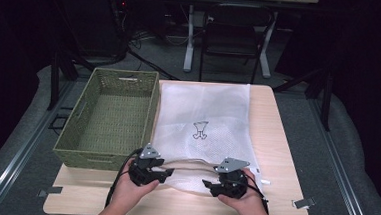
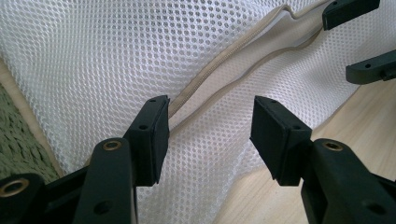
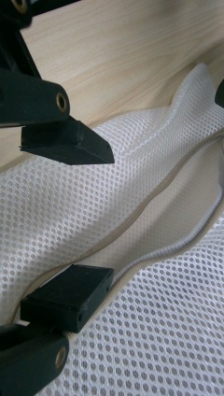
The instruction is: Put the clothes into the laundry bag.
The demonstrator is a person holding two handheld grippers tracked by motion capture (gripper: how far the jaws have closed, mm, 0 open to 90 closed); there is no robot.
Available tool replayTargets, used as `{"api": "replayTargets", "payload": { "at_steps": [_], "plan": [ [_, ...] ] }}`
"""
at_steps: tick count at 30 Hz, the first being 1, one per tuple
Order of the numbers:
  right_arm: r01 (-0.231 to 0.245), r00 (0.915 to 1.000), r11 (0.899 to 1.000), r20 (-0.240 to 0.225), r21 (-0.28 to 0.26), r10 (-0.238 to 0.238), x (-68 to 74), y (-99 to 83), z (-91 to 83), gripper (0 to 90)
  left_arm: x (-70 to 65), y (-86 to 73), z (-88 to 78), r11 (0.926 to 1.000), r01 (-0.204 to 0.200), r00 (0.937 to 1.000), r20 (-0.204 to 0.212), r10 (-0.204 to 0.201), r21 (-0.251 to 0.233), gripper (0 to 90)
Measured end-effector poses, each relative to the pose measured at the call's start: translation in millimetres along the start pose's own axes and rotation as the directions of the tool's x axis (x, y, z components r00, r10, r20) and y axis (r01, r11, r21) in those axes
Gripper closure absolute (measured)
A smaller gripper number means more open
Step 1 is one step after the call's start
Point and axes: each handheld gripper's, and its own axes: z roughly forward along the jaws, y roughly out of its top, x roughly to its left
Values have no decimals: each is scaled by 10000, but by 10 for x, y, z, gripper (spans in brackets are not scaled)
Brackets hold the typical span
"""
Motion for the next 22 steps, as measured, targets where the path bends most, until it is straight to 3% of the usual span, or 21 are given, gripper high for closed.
{"api": "replayTargets", "payload": {
  "at_steps": [11, 22],
  "plan": [
    [33, 9999, 9997, -111, 241, -30, 5, -35, 69, 385, -5, -18, 47, 9998, 14, 10000, 57, -15, 182, 468],
    [-28, 9999, 9999, 126, 120, 27, -42, -47, 48, 388, -16, -29, 75, 9998, -10, 10000, 40, 9, 219, 463]
  ]
}}
